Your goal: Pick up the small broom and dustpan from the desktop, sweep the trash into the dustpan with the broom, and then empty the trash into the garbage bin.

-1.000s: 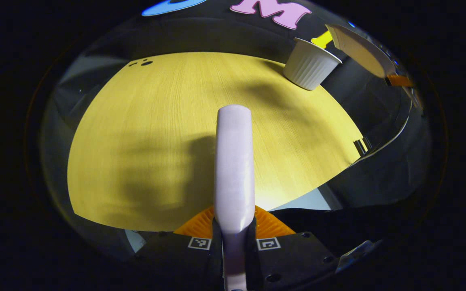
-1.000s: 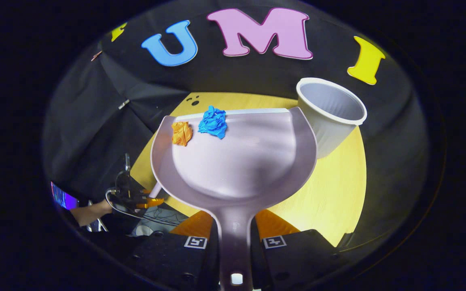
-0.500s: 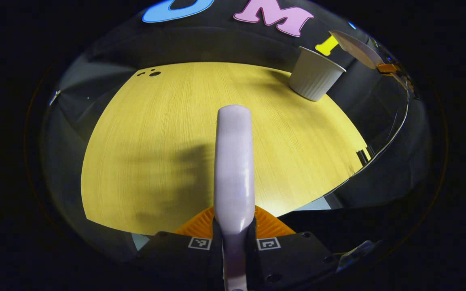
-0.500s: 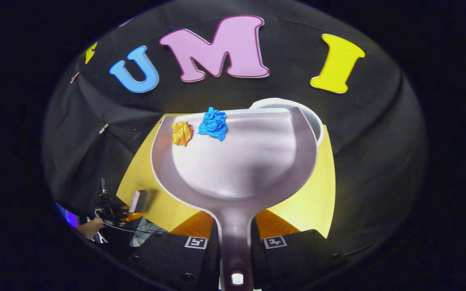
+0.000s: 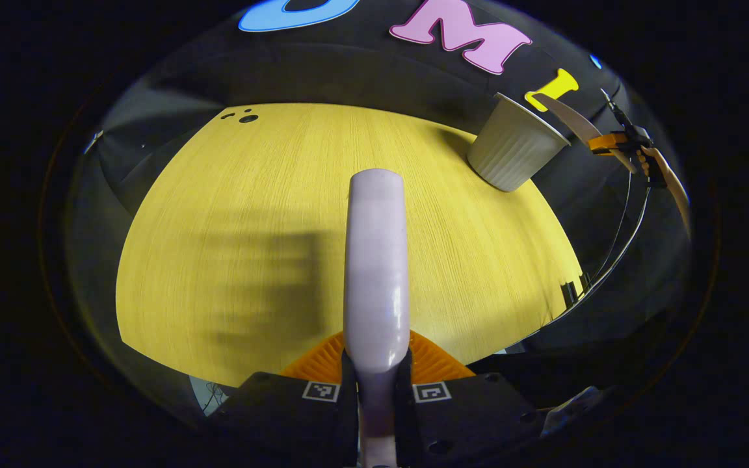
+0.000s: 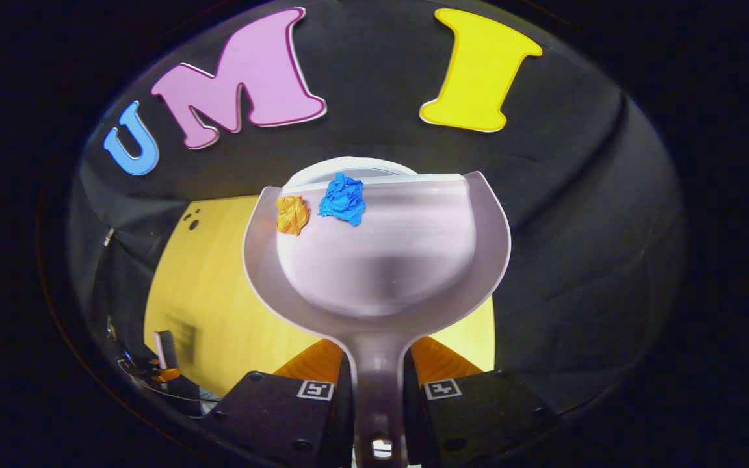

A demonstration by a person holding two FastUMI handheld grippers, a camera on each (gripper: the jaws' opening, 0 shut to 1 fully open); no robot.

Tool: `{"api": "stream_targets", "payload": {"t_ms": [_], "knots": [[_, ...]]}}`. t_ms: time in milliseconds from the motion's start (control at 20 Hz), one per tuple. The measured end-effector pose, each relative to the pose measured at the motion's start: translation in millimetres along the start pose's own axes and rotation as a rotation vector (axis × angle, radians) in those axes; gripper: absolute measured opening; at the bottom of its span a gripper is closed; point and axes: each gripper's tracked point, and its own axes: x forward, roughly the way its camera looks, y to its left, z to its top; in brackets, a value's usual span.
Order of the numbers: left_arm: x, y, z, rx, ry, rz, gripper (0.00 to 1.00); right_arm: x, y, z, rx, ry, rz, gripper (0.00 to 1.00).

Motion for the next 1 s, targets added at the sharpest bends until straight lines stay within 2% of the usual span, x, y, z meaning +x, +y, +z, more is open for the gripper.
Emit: {"api": "stream_targets", "payload": {"t_ms": [100, 250, 300, 350, 450, 600, 900, 950, 1000], "knots": [[4, -4, 3, -0.022, 0.013, -0.006, 0.26, 1, -1, 0, -0.035, -0.019, -0.052, 0.35], [5, -5, 9, -0.043, 0.010, -0.001, 0.27, 6, -8, 2, -0.055, -0.052, -0.082, 0.35], [5, -4, 11, -0.049, 0.008, 0.002, 0.25, 7, -13, 4, -0.081, -0.065, -0.110, 0.40], [4, -4, 9, -0.055, 0.007, 0.005, 0.27, 5, -18, 9, -0.118, -0.087, -0.149, 0.35], [5, -3, 6, -0.061, 0.015, 0.011, 0.27, 6, -22, 14, -0.198, -0.116, -0.208, 0.35], [6, -1, -1, -0.060, 0.027, 0.025, 0.27, 5, -24, 13, -0.279, -0.138, -0.251, 0.35], [8, 2, -8, -0.102, 0.029, 0.037, 0.27, 1, -45, 23, -0.478, -0.216, -0.425, 0.35], [9, 2, -9, -0.104, 0.030, 0.040, 0.27, 1, -45, 25, -0.519, -0.228, -0.453, 0.30], [10, 2, -10, -0.105, 0.030, 0.043, 0.27, 3, -46, 27, -0.565, -0.237, -0.481, 0.35]]}}
